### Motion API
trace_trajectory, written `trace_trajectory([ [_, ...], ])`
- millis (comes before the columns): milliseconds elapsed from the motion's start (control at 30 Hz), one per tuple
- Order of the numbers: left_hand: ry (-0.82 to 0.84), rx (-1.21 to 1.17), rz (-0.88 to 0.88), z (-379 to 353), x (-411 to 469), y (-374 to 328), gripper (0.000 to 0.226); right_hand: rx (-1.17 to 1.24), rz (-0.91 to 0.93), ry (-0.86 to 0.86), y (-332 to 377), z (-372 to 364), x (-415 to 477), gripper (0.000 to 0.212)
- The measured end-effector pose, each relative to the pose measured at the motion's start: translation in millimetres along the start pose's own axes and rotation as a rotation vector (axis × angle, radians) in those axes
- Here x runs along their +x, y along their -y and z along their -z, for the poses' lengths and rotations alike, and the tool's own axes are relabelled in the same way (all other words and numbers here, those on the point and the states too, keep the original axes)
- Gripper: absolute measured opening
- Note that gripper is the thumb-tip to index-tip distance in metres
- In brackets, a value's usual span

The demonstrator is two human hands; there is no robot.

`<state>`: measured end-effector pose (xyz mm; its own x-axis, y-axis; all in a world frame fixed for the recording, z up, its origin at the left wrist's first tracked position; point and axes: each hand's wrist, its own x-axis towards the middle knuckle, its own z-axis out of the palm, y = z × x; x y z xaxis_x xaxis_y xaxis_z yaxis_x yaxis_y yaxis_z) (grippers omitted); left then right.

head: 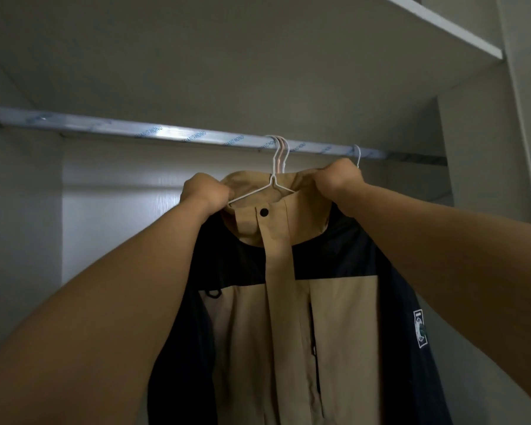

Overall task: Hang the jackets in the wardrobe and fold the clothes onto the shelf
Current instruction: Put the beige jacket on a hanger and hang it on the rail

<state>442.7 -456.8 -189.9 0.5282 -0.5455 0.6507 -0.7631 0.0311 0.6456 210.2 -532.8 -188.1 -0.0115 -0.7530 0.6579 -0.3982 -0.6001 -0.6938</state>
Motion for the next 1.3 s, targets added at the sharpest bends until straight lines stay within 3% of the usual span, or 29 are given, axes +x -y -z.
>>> trace_trajectory([
  [67, -0.071, -0.024, 0.042, 2, 3, -7, 0.013, 0.022, 0.030, -0.038, 6, 0, -2, 0.031],
  [200, -0.190, -0.171, 0.146, 4, 11, -16, 0.031, 0.145, 0.103, -0.145, 10, -2, -7, 0.027],
  [400, -0.159, -0.333, 0.164, 1, 12, -20, 0.032, 0.357, -0.007, -0.130, 9, 0, -8, 0.017],
  [467, -0.112, -0.347, 0.158, 0, 14, -20, 0.032, 0.218, -0.037, -0.102, 12, 6, -4, 0.015],
  [500, -0.088, -0.317, 0.146, 1, 15, -20, 0.032, -0.003, -0.011, -0.093, 15, 11, -2, 0.022],
  [600, -0.028, 0.028, 0.062, 8, 12, -23, 0.021, -0.474, 0.104, -0.089, 32, 23, -4, 0.017],
  [667, -0.043, 0.279, 0.018, 17, 5, -29, 0.003, -0.575, 0.098, -0.055, 43, 25, -4, 0.014],
  [733, -0.070, 0.361, 0.005, 22, 6, -33, 0.003, -0.454, 0.015, 0.004, 50, 25, -2, 0.020],
  [833, -0.024, -0.056, 0.092, 19, 19, -37, 0.018, 0.075, -0.183, 0.136, 64, 25, -1, 0.011],
  [933, -0.066, -0.436, 0.196, 20, 21, -42, 0.021, 0.311, -0.310, 0.156, 71, 29, 3, 0.021],
  [1167, 0.010, -0.748, 0.270, 24, 19, -22, 0.034, 0.465, -0.288, 0.113, 57, 26, 1, 0.016],
  [1300, 0.025, -0.896, 0.224, 11, 8, -11, 0.021, 0.466, -0.204, 0.015, 40, 20, -2, 0.010],
])
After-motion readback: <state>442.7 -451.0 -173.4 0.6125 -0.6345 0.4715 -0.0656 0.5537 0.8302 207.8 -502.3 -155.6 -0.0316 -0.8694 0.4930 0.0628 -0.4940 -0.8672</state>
